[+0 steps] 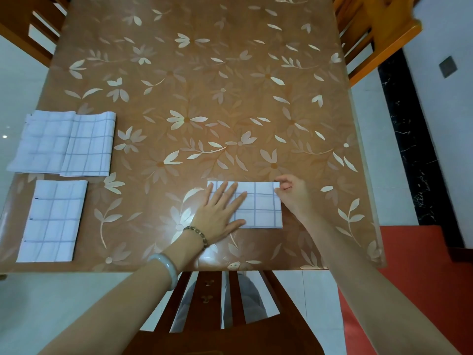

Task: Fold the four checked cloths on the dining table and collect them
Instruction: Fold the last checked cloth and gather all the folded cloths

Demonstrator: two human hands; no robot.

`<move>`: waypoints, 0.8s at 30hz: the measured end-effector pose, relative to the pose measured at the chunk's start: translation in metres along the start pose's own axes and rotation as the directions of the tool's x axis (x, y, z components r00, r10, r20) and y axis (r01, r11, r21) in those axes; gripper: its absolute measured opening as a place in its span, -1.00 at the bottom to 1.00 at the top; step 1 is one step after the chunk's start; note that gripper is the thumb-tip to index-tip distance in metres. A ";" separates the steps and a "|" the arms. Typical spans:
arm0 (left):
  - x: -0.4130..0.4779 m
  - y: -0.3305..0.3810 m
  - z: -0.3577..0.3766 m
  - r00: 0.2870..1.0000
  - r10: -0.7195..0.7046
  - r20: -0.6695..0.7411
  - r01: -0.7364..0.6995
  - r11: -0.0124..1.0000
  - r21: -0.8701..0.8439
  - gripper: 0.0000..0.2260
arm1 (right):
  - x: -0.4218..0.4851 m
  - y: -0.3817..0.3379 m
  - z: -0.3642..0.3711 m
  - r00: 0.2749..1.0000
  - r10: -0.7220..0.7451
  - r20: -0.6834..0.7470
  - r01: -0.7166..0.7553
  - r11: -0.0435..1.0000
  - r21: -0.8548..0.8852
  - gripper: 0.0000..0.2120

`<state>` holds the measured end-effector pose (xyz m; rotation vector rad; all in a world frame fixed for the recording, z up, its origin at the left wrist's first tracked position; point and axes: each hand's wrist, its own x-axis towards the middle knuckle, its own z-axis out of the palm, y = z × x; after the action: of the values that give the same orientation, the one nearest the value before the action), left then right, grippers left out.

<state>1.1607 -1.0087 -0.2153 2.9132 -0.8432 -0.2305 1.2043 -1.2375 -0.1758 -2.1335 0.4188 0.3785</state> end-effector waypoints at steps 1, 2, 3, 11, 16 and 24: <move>0.001 -0.002 0.002 0.999 -0.036 0.029 0.036 0.999 0.013 -0.38 | 0.000 0.000 0.002 1.000 -0.006 -0.007 0.006 1.000 -0.013 -0.75; 0.002 -0.005 0.003 0.997 -0.062 0.056 0.061 0.998 0.018 -0.37 | -0.001 0.001 0.003 1.000 -0.012 -0.016 0.011 1.000 -0.022 -0.75; 0.002 -0.008 0.004 0.994 -0.071 0.078 0.069 0.997 0.025 -0.37 | -0.001 0.001 0.004 1.000 -0.015 -0.025 0.014 1.000 -0.026 -0.76; 0.009 -0.012 0.006 0.998 -0.047 0.050 0.044 0.998 0.053 -0.25 | -0.001 -0.001 0.007 0.999 -0.007 -0.052 0.006 1.000 -0.023 -0.77; 0.009 -0.007 0.004 1.000 0.002 -0.008 -0.001 0.998 0.063 -0.16 | -0.002 -0.003 0.004 0.997 -0.048 -0.053 0.042 0.993 -0.112 -0.75; 0.010 -0.008 0.014 0.990 0.138 -0.014 -0.137 0.989 0.054 -0.28 | -0.004 -0.003 0.002 0.996 -0.070 -0.049 0.063 0.990 -0.127 -0.74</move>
<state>1.1707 -1.0080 -0.2312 2.8842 -1.0579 -0.1732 1.2016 -1.2335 -0.1731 -2.2783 0.3610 0.3175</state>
